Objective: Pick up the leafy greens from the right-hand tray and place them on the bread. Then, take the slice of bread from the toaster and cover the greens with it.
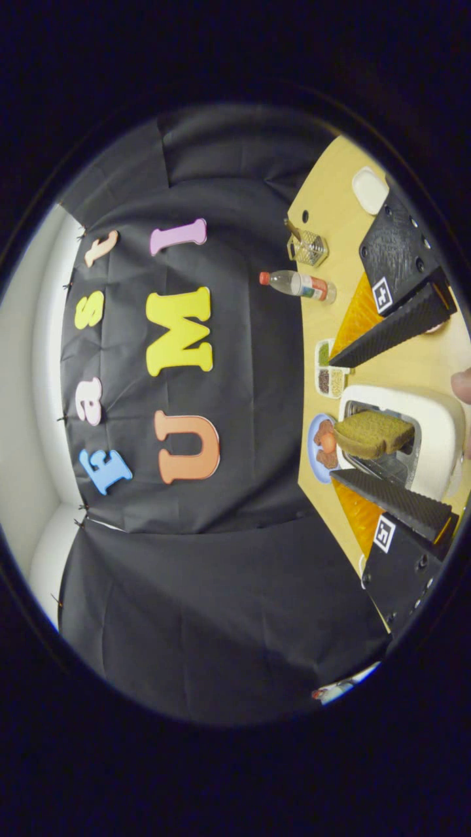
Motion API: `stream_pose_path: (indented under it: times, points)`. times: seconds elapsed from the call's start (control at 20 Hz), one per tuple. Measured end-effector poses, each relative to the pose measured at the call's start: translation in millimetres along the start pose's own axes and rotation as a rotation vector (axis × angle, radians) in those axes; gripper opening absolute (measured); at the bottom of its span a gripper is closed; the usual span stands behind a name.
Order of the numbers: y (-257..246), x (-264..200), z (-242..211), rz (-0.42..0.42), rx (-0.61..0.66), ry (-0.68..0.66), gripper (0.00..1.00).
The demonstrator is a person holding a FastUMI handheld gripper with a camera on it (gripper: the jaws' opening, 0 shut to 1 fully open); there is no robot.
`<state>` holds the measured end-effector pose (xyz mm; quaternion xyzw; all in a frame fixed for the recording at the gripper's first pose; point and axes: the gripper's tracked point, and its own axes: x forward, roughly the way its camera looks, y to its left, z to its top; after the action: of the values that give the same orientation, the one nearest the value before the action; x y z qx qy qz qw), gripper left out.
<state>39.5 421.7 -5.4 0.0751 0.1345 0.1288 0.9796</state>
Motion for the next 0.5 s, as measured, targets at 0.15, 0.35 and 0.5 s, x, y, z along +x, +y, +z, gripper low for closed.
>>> stream_pose_path:
  times: [0.15,0.35,0.5]
  points:
    - [8,20,-20,-0.032,-0.028,0.056,0.95]
    - [9,36,-42,-0.055,-0.032,0.145,0.80]
    - [5,41,-45,-0.069,-0.025,0.160,0.56]
